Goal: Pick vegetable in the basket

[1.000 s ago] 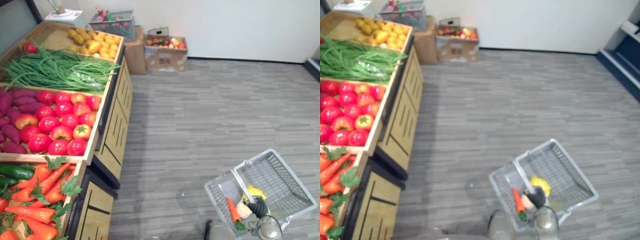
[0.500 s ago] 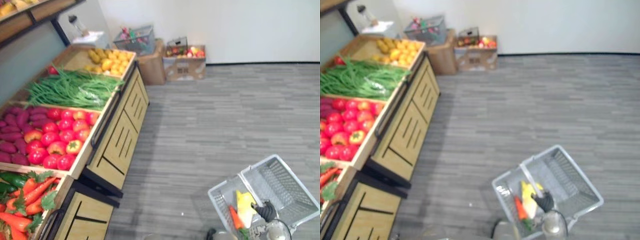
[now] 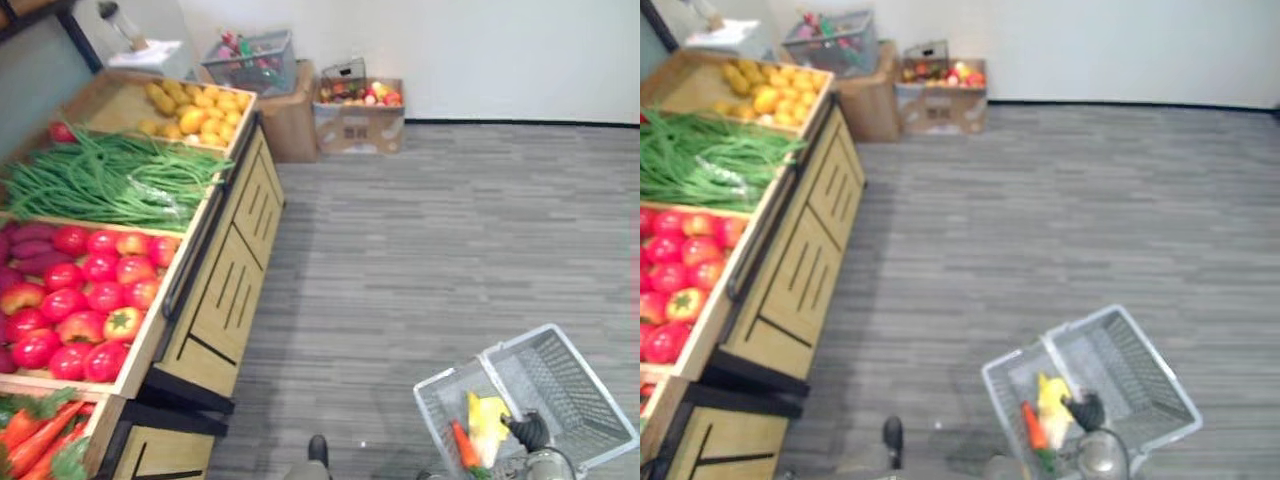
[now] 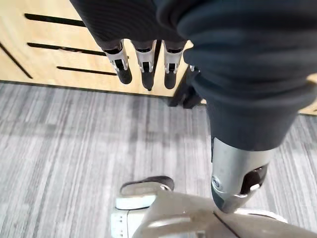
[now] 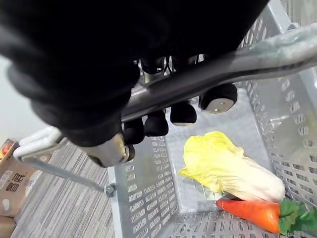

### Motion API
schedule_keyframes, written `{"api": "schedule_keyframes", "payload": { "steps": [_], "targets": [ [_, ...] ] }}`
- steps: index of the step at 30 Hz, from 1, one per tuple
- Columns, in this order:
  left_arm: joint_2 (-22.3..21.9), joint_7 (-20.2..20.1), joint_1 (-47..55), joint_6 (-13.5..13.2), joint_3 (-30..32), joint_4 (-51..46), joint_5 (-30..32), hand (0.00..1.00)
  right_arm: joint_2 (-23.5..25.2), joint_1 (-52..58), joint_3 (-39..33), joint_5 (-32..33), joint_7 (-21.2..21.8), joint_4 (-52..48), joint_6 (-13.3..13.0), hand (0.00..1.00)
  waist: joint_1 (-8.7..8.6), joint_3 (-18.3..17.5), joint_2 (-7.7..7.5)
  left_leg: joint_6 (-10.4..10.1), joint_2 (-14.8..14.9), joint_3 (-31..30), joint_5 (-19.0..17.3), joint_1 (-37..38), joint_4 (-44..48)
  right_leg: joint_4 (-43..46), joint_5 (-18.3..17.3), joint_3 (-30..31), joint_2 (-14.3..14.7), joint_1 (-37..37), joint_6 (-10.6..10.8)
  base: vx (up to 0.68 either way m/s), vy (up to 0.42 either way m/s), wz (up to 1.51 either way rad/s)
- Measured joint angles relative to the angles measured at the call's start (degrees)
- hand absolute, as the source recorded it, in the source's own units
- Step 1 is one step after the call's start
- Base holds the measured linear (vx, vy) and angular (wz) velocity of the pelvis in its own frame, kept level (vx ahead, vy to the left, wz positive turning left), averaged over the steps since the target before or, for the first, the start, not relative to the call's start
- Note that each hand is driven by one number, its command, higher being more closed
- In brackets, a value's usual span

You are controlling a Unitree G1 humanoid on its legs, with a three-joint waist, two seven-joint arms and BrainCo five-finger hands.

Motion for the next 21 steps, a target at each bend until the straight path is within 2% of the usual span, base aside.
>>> {"api": "schedule_keyframes", "payload": {
  "steps": [2, 4, 6, 7, 9, 11, 12, 13, 14, 15, 16, 17, 19, 21],
  "targets": [
    [0.4, 0.0, -0.1, 0.0, -1.4, 0.1, 0.0, 0.00, 0.0, 0.0, -0.5, 0.0, -0.1, 0.6, 0.0, 1.00, 0.26, 0.1, -0.15, 1.5, -1.0, 1.5, -2.1, 1.7, 0.0, 3.6, 0.6, 1.5, -1.4, -0.9, 0.9, 0.16, 0.220, -0.39],
    [0.8, 0.0, -0.1, 0.0, -2.5, 0.4, 0.0, 0.00, -0.2, -0.6, -0.7, 0.0, -0.2, 2.1, 0.0, 1.00, 0.55, 0.5, 0.90, 2.1, -0.8, 2.8, -3.7, 4.5, -0.1, 15.4, 2.0, 3.4, -1.7, -5.2, -0.2, 0.11, 0.160, -0.27],
    [0.8, -0.1, -0.1, -0.1, -2.9, 0.3, -0.2, 0.00, 0.1, -0.9, -1.0, 0.1, -0.4, 4.5, 0.1, 1.00, 0.32, 0.6, 1.55, 2.9, -0.6, 2.4, -4.2, 7.4, -0.3, 26.6, 5.9, 4.9, -1.6, -9.5, -1.5, 0.20, 0.127, 0.07],
    [0.7, -0.2, -0.1, 0.0, -3.2, 0.3, -0.3, 0.00, 0.4, -0.9, -1.3, 0.5, -0.5, 6.2, 0.1, 1.00, 0.01, 0.6, 1.86, 3.6, -0.3, 2.2, -4.6, 8.3, 0.0, 29.6, 4.4, 5.2, -1.5, -10.5, -1.9, 0.23, 0.050, 0.18],
    [0.8, -0.2, -0.6, -0.1, -3.2, 0.3, -0.4, 0.00, 0.8, -1.0, -2.0, 0.9, -0.4, 8.4, 0.2, 1.00, -0.26, 0.5, 1.76, 3.7, 0.2, 0.8, -4.6, 8.9, -0.4, 27.6, -0.3, 4.7, 0.1, -11.0, -2.0, 0.18, -0.026, 0.34],
    [0.5, -0.3, -1.0, -0.1, -2.9, 0.3, -0.6, 0.00, 1.3, -1.4, -3.6, 1.2, -0.5, 10.5, 0.2, 1.00, -0.48, 0.5, 2.01, 3.6, 1.1, -0.6, -4.6, 8.9, -0.5, 20.6, -1.2, 3.4, 2.0, -11.1, -2.8, 0.16, -0.122, 0.36],
    [0.3, -0.3, -1.0, -0.1, -2.5, 0.3, -0.7, 0.00, 1.4, -1.7, -4.1, 1.3, -0.7, 11.6, 0.2, 1.00, -0.59, 0.5, 1.92, 3.5, 1.3, -0.9, -4.6, 8.9, -0.4, 15.7, -0.9, 3.3, 2.6, -10.8, -2.7, 0.17, -0.192, 0.38],
    [0.5, -0.3, -0.8, -0.1, -1.8, 0.5, -0.7, 0.00, 2.0, -1.6, -5.2, 1.3, -0.9, 12.6, 0.1, 1.00, -0.62, 0.1, 0.94, 2.4, 0.7, -1.4, -5.0, 8.9, 0.0, 8.6, 2.5, 3.6, 2.6, -9.8, -2.3, 0.16, -0.232, 0.43],
    [0.7, -0.4, -1.0, -0.2, -0.7, 1.1, -0.7, 0.00, 2.5, -1.4, -6.1, 2.2, -1.3, 14.0, 0.0, 1.00, -0.83, -0.3, -0.21, 1.3, 0.0, -2.7, -5.7, 9.1, 0.1, 6.6, 3.7, 3.5, 2.2, -9.3, -1.6, 0.19, -0.263, 0.48],
    [-0.2, -0.4, -1.5, -0.2, 1.1, 2.3, -0.9, 0.00, 2.4, -1.7, -7.8, 3.0, -1.5, 16.6, 0.1, 1.00, -0.84, -0.8, 1.59, 0.3, 1.4, -3.8, -5.5, 9.8, -0.1, 6.1, 3.5, 2.1, 3.1, -7.8, -1.7, 0.15, -0.237, 0.39],
    [-1.0, -0.4, -1.3, -0.3, 2.1, 2.6, -1.0, 0.00, 2.4, -1.4, -8.6, 3.4, -1.5, 17.4, 0.1, 1.00, -0.71, -0.8, 1.75, 0.1, 2.1, -3.9, -5.6, 9.9, -0.3, 5.4, 3.3, 1.5, 3.7, -7.2, -2.0, 0.13, -0.211, 0.31],
    [-2.5, -0.3, -1.2, -0.2, 4.6, 3.2, -2.9, 0.00, 2.4, -1.4, -11.0, 5.2, -1.5, 19.3, 0.1, 1.00, -0.65, -1.4, 3.73, -1.0, 3.8, -4.2, -5.7, 10.8, -1.2, 3.9, 2.9, 0.2, 5.2, -5.7, -2.6, 0.08, -0.184, 0.20],
    [-3.7, -0.6, -0.7, -0.2, 7.1, 3.3, -4.8, 0.00, 2.6, -1.2, -12.7, 8.0, -1.4, 21.6, 0.1, 1.00, -0.79, -1.8, 4.71, -2.1, 5.0, -5.4, -5.5, 11.1, -1.7, 2.4, 2.7, -1.4, 6.6, -4.2, -3.2, 0.06, -0.177, 0.26],
    [-3.9, -1.2, -0.9, -0.4, 8.8, 3.8, -7.5, 0.00, 3.5, -0.7, -15.2, 11.3, -1.2, 23.8, 0.2, 1.00, -0.80, -1.9, 4.76, -2.7, 6.1, -6.4, -5.1, 11.0, -2.1, 0.7, 2.7, -3.0, 7.7, -2.9, -3.5, 0.05, -0.121, 0.35]
  ]
}}
